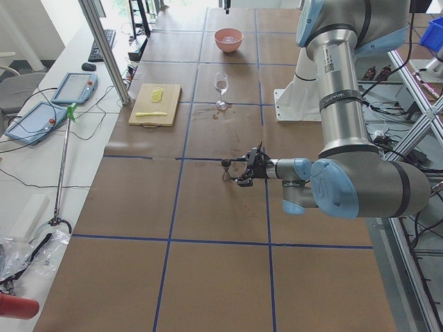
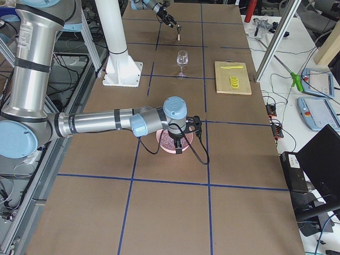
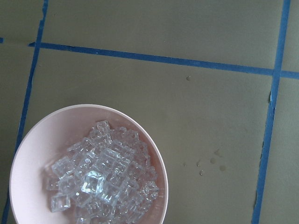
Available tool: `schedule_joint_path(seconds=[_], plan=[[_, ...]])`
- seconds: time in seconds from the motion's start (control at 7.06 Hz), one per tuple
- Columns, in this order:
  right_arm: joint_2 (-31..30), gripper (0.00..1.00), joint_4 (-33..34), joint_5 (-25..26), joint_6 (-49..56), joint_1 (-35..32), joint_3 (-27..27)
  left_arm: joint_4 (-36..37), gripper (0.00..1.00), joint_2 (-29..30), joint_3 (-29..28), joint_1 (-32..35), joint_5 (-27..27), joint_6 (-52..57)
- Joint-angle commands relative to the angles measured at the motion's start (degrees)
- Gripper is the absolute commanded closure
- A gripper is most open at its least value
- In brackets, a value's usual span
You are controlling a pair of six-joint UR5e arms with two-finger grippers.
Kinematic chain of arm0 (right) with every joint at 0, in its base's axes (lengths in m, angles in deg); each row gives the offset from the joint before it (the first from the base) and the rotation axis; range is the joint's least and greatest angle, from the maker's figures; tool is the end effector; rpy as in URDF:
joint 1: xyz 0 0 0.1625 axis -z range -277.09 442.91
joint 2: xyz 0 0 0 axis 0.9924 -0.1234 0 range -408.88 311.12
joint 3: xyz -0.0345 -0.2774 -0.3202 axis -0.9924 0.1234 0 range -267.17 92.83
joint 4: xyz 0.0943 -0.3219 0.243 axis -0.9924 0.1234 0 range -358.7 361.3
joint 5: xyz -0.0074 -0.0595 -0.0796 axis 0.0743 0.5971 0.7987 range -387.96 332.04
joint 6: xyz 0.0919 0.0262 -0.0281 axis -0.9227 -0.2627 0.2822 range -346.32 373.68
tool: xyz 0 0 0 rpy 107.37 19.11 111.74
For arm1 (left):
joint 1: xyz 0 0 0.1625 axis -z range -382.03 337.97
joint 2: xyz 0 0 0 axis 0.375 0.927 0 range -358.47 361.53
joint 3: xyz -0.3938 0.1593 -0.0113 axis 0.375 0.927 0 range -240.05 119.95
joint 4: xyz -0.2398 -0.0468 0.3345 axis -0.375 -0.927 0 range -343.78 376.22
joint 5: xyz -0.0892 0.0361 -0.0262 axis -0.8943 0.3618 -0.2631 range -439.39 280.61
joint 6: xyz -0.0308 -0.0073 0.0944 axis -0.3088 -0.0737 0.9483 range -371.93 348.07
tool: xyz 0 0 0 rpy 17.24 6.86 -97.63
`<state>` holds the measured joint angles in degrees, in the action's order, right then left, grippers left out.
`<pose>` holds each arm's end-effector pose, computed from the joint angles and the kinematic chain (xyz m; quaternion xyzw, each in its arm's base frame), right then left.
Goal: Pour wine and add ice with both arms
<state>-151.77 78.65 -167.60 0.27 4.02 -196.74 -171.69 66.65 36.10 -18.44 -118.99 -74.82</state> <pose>-0.0227 -0.4134 0.5591 0.0609 -0.4367 -0.0525 0.8960 0.2600 -0.2267 0.5878 0.4691 0.4693 -0.1235 0.7379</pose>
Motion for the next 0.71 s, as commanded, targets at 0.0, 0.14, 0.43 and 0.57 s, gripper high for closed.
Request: schedule_joint_path(seconds=[0.0,0.14,0.43,0.57], plan=[[0.0,0.0,0.1,0.0,0.1,0.0,0.1,0.2,0.01,3.9,-3.0,-2.5,5.8,-0.1],[0.0,0.0,0.1,0.1,0.1,0.0,0.1,0.2,0.01,4.3,-3.2,-3.5,6.9,0.0],[0.0,0.0,0.1,0.0,0.0,0.1,0.1,2.6,0.02,8.1,-5.4,-3.5,14.9,0.7],[0.0,0.0,0.1,0.0,0.0,0.1,0.1,2.6,0.02,11.2,-7.3,-3.5,16.5,3.6]])
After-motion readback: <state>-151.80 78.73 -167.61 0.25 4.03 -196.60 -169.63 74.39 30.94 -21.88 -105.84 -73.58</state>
